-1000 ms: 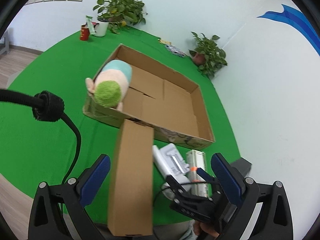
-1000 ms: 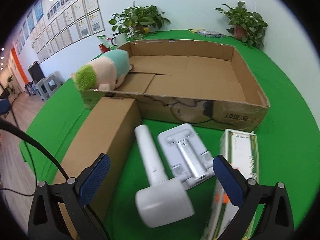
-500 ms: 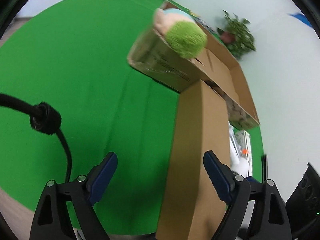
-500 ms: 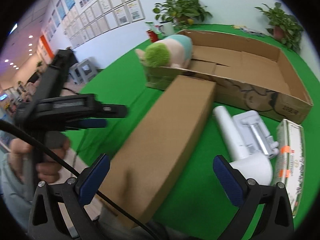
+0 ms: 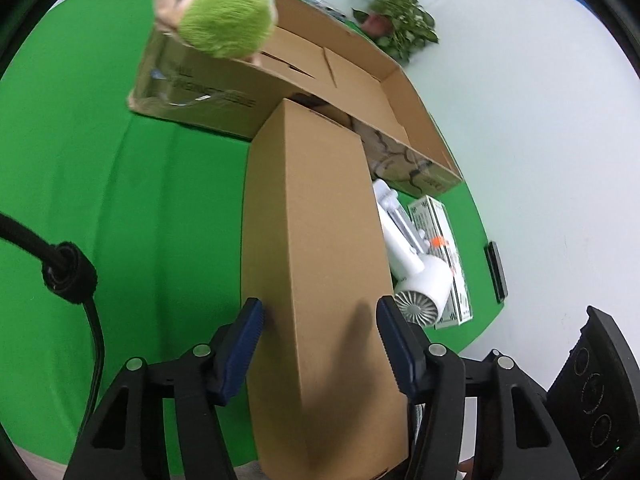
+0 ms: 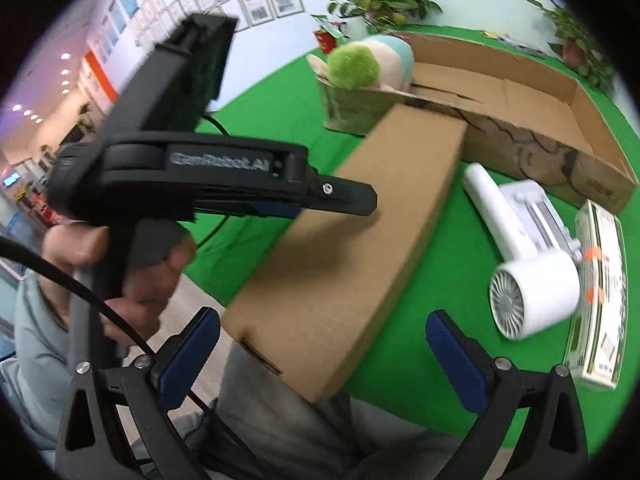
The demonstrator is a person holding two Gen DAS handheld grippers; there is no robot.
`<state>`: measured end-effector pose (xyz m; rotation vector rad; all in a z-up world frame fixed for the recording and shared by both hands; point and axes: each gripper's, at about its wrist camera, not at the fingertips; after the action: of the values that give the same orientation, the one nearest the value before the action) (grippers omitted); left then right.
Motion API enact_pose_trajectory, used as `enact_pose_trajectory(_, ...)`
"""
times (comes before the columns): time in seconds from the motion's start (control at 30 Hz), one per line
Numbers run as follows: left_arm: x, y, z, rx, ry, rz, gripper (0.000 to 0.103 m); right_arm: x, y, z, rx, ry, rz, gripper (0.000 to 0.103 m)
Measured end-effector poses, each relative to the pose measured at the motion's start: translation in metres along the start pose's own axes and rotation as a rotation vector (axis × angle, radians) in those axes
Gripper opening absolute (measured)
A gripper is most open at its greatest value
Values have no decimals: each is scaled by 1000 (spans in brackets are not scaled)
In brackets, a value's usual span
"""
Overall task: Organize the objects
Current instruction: 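Grasp the end of the long narrow cardboard box with the right gripper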
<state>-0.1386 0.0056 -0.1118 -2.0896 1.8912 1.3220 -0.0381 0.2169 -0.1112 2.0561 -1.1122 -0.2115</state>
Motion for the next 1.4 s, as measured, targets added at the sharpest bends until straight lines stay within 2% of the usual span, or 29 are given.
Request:
enact_pose_trajectory(0.1, -6, -5, 5, 33, -50, 1, 49, 1, -3, -2, -2, -27, -20, 102)
enact_pose_trajectory(0.43, -19, -21, 16, 50, -182, -11, 49, -19, -10, -6, 6, -161, -73, 103)
enact_pose_trajectory(0.6, -24, -26, 17, 37, -200, -4, 49, -27, -13, -2, 20, -220, -96, 102)
enact_pose_trajectory(0.7, -22, -21, 10, 0, -180, 7, 49, -22, -14, 4, 19, -278, -171, 82)
enact_pose_trajectory(0.73, -20, -19, 7, -13, -172, 6, 49, -21, -14, 5, 16, -275, -179, 83)
enact_pose_trajectory(0.93, 5, -8, -12, -71, -120, -44, 49, -17, -10, 9, -5, -205, -159, 82)
enact_pose_trajectory(1.13, 34, -7, -27, -89, -86, -103, 49, -28, -2, 7, -39, -64, 20, 82)
enact_pose_trajectory(1.23, 39, -3, -31, -89, -96, -113, 49, -35, 1, 8, -47, 8, 112, 82)
enact_pose_trajectory(1.27, 43, -2, -45, -96, -98, -109, 49, -37, 1, 9, -49, 30, 137, 82)
enact_pose_trajectory(1.4, 44, 3, -45, -96, -135, -137, 49, -53, 1, 14, -41, 152, 274, 82)
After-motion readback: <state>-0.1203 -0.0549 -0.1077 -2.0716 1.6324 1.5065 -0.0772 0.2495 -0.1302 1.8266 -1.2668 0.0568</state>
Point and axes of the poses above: each gripper's, at about its wrist camera, not at the fingertips, and z roughly the way its jaws point, x to its left, y to its top, and after that the axes turned 13 degrees about -x, right-handed
